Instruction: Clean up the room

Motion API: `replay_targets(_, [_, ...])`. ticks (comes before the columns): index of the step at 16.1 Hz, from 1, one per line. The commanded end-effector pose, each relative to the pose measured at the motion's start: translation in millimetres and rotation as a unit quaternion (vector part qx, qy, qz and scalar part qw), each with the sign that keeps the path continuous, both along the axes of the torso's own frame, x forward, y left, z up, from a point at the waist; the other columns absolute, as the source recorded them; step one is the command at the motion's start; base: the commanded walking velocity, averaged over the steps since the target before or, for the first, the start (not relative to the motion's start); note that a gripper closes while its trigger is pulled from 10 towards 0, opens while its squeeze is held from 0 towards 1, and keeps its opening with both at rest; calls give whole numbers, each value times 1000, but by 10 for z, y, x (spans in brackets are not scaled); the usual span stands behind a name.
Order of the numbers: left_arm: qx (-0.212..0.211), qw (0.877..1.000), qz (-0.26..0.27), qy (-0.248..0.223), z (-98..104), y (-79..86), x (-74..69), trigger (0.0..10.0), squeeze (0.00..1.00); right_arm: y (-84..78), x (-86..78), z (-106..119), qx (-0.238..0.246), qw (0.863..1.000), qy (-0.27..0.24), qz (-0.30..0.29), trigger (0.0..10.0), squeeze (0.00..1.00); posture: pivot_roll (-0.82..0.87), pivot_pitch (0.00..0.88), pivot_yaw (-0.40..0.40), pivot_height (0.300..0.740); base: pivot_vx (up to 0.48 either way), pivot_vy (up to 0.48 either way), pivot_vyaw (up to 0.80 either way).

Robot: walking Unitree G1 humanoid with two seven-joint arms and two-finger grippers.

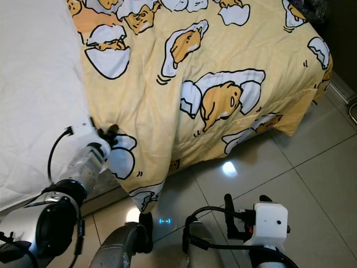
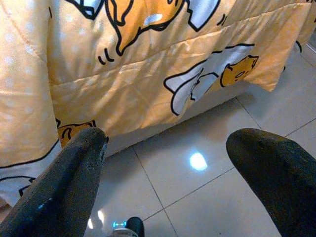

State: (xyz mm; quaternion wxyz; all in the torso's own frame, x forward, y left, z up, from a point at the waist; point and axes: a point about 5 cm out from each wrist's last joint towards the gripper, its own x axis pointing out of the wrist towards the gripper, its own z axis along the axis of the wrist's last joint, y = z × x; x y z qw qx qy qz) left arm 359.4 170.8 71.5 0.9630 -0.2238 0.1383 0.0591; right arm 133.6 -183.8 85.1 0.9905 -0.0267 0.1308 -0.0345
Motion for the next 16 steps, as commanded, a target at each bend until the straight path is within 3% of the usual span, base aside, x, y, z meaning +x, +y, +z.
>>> replay_targets(1, [-25,999,12,36,-180,36,-113,0,0,-25,-52,-7,-2,1000,11,-5,10000,506,-280,358,-3,736,0,0,0])
replay_targets(4, [-37,999,-4,33,-236,14,-157,0,0,-24,-37,-17,1,1000,13,-6,10000,506,-267,353,-2,736,0,0,0])
replay_targets(9, [-98,995,-5,24,-295,2,-207,0,0,-13,7,-47,7,1000,14,-2,10000,510,-246,341,-9,736,0,0,0])
replay_targets(12, [-74,997,-28,21,-284,-1,-203,0,0,-17,50,-57,7,1000,13,4,10000,510,-232,323,-13,736,0,0,0])
replay_targets(15, [-36,999,-11,34,-311,187,-243,0,0,-20,69,-65,6,1000,13,7,10000,510,-225,312,-14,736,0,0,0])
replay_targets(16, [-10,999,1,36,-302,337,-263,0,0,-21,73,-70,6,1000,13,8,10000,510,-221,309,-14,736,0,0,0])
